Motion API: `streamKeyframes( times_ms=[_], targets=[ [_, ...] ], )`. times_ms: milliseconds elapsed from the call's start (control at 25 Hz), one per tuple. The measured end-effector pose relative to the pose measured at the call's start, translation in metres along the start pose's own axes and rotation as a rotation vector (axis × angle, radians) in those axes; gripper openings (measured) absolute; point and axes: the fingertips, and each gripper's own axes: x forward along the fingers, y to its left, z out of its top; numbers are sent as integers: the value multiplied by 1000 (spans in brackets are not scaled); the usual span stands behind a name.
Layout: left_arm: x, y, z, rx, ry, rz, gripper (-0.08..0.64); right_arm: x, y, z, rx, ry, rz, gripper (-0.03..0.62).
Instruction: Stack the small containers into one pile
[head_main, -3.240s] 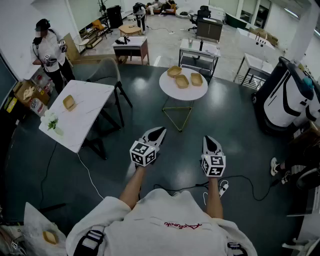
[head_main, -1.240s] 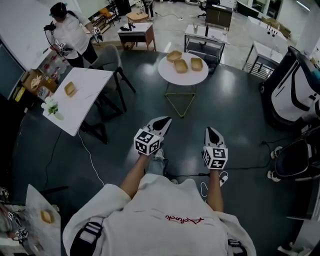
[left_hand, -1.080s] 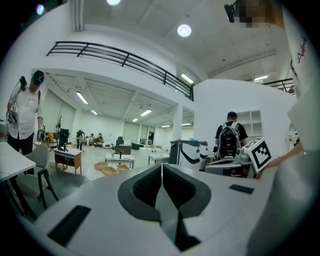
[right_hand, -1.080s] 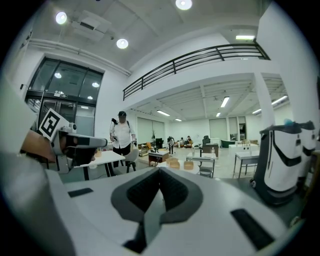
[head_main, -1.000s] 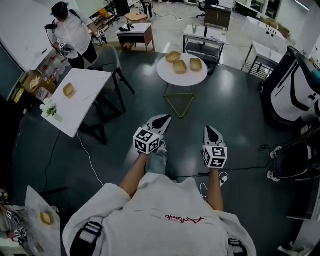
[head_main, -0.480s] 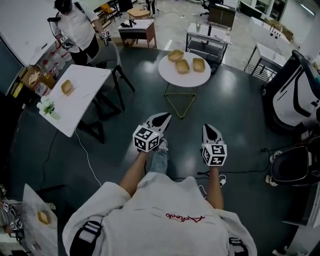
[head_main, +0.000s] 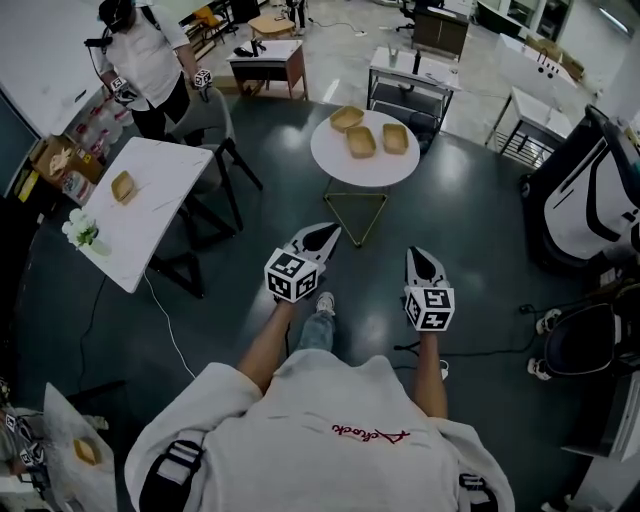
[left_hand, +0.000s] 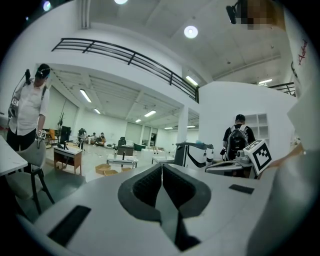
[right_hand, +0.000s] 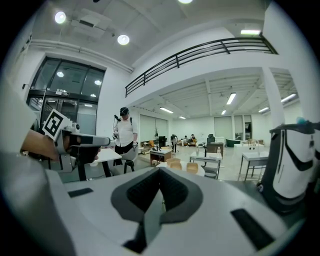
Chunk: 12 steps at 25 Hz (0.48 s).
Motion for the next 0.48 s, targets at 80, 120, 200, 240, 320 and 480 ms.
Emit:
streamKeyframes(
  times_ms=[80,120,200,240,320,480],
  targets=[
    [11,11,1,-6,1,-2,18,14,-5,2,-1,8,-2,20],
    [17,16,2,-9,2,-3,18,21,-8,4,-4,11,-2,20],
    [28,28,4,-15,1,-6,18,35,-14,8,-12,15,-7,20],
    [35,35,6,-19,0,-7,18,43,-17,10,-18,17,-13,20],
    [49,51,10,-29,-2,-9,18,61,-23,15,-25,25,-21,20],
    [77,80,21,-39,-9,-15,18,95,-39,23,-22,41,-29,20]
  ],
)
